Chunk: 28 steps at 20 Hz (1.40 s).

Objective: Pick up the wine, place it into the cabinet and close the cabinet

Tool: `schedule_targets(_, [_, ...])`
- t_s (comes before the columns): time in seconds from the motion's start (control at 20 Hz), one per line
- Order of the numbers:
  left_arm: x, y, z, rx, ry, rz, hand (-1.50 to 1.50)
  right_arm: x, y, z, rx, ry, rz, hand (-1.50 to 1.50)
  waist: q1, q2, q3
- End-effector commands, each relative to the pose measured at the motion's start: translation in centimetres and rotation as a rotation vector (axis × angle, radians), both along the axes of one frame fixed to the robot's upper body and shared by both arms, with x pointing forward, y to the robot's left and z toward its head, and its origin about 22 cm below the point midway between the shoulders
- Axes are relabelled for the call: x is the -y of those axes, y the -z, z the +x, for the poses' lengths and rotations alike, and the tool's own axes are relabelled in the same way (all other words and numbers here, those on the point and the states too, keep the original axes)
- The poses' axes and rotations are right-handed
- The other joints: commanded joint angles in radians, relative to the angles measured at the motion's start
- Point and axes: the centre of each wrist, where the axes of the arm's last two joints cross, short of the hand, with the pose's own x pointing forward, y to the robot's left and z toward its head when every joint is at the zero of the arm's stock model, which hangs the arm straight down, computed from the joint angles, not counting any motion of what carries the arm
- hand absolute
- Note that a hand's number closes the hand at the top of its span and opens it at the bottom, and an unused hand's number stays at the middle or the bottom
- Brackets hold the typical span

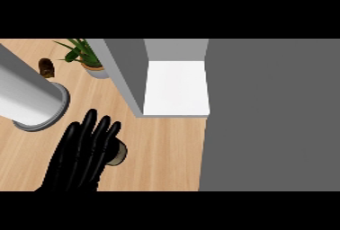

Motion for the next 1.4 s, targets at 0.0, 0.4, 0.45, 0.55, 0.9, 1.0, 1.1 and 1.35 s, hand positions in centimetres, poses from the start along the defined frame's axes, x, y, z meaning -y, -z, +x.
schedule_targets(0.0, [1.3,-1.6,-2.1,-0.006,0.005,-0.003,-1.50,0.7,-1.0,-2.0,0.009,0.002,0.007,-1.50,-0.002,-0.001,0.000])
schedule_targets(0.4, [3.4,-2.9,-2.5,-0.008,0.000,-0.015,-1.50,0.3,-2.8,-2.6,0.012,0.014,0.008,-1.50,-0.005,0.000,0.000])
schedule_targets(0.45, [3.4,-2.7,-3.3,-0.007,-0.017,-0.026,-1.50,0.0,-2.1,0.2,0.012,0.014,-0.001,-1.50,0.002,0.000,0.000])
schedule_targets(0.55, [2.5,-2.8,-3.4,-0.022,-0.026,-0.021,-1.50,0.3,-3.3,-1.5,0.029,0.007,-0.003,-1.50,0.001,0.000,0.000])
schedule_targets(0.9, [2.4,-2.9,-4.4,-0.041,-0.108,-0.040,-1.50,-1.0,-3.4,-1.9,-0.001,-0.002,-0.002,-1.50,0.005,-0.003,0.000])
schedule_targets(1.0, [1.1,-1.8,-3.9,-0.068,-0.111,-0.041,-1.50,-1.5,-3.7,-0.1,0.013,0.012,0.006,-1.50,0.006,0.001,-0.002])
schedule_targets(1.1, [1.4,-3.6,-3.5,-0.105,-0.137,-0.092,-1.50,-0.6,-3.0,-0.5,-0.004,0.004,0.013,-1.50,0.001,0.000,0.000])
schedule_targets(1.35, [0.3,-0.2,-1.1,-0.108,-0.204,-0.039,-1.50,-1.3,-3.8,-2.2,0.016,0.011,0.034,-1.50,-0.003,0.002,-0.002])
